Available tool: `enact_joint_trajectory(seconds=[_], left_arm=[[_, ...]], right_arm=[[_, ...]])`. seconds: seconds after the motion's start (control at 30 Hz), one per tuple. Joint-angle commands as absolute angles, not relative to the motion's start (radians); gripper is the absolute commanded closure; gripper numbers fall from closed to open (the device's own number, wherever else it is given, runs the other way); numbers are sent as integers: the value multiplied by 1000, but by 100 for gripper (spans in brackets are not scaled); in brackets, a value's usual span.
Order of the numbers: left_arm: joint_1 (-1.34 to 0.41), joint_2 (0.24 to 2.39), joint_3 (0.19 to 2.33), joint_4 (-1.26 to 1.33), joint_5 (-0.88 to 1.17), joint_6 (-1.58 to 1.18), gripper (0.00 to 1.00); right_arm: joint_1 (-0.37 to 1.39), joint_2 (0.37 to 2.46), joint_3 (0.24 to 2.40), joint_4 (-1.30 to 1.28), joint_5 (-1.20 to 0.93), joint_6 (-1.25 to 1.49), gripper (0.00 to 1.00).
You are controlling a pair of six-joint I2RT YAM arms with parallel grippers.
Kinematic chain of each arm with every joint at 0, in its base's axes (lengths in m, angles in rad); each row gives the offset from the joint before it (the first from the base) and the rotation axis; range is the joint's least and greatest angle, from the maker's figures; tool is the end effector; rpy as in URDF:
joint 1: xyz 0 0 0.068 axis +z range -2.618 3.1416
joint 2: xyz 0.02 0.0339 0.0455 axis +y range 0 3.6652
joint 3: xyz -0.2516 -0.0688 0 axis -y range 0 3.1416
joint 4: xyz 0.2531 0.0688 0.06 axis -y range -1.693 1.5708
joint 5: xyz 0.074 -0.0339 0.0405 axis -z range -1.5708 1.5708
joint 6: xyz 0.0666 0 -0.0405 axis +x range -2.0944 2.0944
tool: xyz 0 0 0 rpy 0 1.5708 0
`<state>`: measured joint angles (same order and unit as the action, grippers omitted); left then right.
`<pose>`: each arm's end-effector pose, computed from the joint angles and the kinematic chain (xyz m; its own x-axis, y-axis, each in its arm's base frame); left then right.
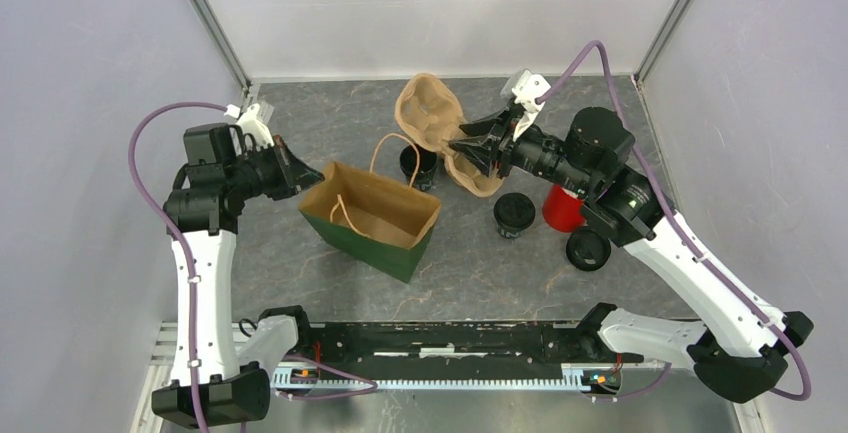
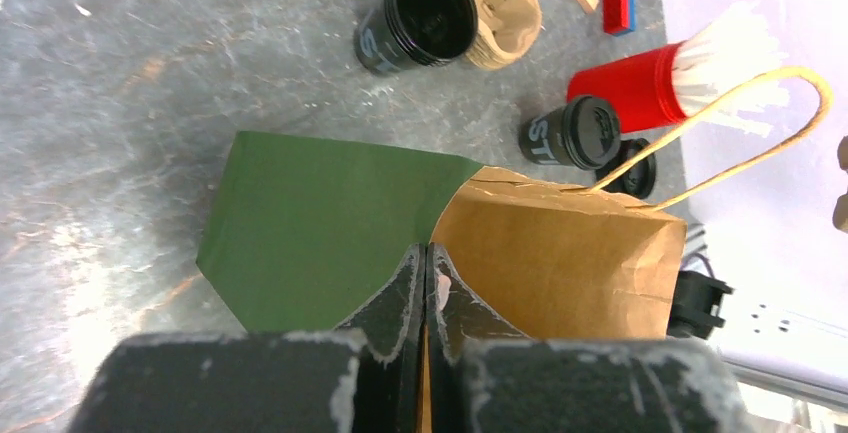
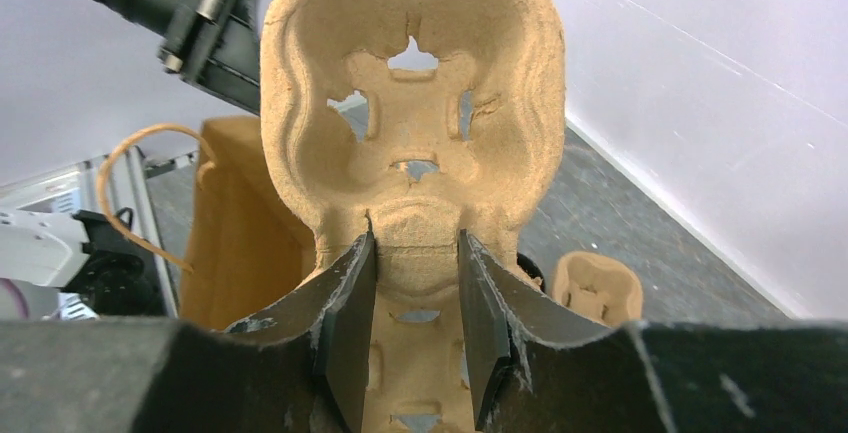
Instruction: Pack the takeout coffee
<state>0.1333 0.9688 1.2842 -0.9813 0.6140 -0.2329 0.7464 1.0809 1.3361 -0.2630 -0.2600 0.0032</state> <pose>0.2038 -0.0114 0.3771 -0.6743 -0.2808 -0.6830 0.1899 0.8279 -0.5278 0.1864 0.1957 0.4564 -0.0084 -0.0036 -1.0000 -0.8449 0.5349 0.0052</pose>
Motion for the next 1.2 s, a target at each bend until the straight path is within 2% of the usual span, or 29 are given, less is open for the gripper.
enact_joint_trajectory(seconds=[0.0, 0.2, 0.3, 0.57, 0.87, 1.17], left_arm=[[128, 947, 1238, -888, 709, -363, 97], [98, 928, 1182, -813, 713, -481, 95], [49, 907, 1148, -761, 694, -543, 91], [22, 930, 1178, -843, 564, -441, 73], [22, 926, 1213, -905, 482, -365, 48], [22, 939, 1184, -906, 430, -281, 41]], right_arm=[[757, 1084, 1331, -141, -346, 70, 60], [796, 1102, 1322, -56, -382, 136, 61], [827, 1113, 1304, -20, -385, 163, 61], [891, 1193, 1301, -20, -342, 120, 61], [921, 1256, 1302, -27, -314, 97, 61], [936, 1324, 1317, -33, -274, 34, 61]])
